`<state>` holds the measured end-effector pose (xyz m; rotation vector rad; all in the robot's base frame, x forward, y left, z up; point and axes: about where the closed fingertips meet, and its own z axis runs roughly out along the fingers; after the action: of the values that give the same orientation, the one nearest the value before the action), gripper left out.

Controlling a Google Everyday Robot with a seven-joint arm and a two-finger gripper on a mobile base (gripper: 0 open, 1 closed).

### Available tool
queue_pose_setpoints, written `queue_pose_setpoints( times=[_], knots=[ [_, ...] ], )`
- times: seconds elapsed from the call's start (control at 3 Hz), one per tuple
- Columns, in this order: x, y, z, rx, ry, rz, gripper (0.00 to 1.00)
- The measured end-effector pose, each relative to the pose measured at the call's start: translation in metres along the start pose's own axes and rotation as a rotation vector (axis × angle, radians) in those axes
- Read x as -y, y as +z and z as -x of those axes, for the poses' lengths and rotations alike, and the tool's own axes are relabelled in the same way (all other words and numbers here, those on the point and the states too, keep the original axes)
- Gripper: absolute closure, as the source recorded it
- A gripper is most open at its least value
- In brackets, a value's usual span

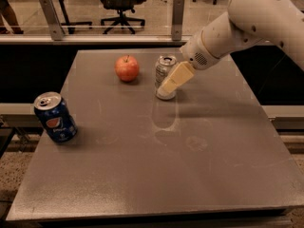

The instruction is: Knock 7up can over

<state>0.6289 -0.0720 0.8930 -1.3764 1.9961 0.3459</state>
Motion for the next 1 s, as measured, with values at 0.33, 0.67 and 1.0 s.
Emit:
queue_pose_setpoints(
  times=[0.33, 0.67, 1.0],
  knots=[
    [0.0012, 0.0022, 0.0024, 0.032, 0.011, 0.014, 0.18],
    [0.0004, 0.0022, 0.0042, 0.058, 0.016, 0.022, 0.41],
    [-0.0016, -0.0047, 0.0073, 0.086, 0.013, 0.03, 0.64]
  ],
)
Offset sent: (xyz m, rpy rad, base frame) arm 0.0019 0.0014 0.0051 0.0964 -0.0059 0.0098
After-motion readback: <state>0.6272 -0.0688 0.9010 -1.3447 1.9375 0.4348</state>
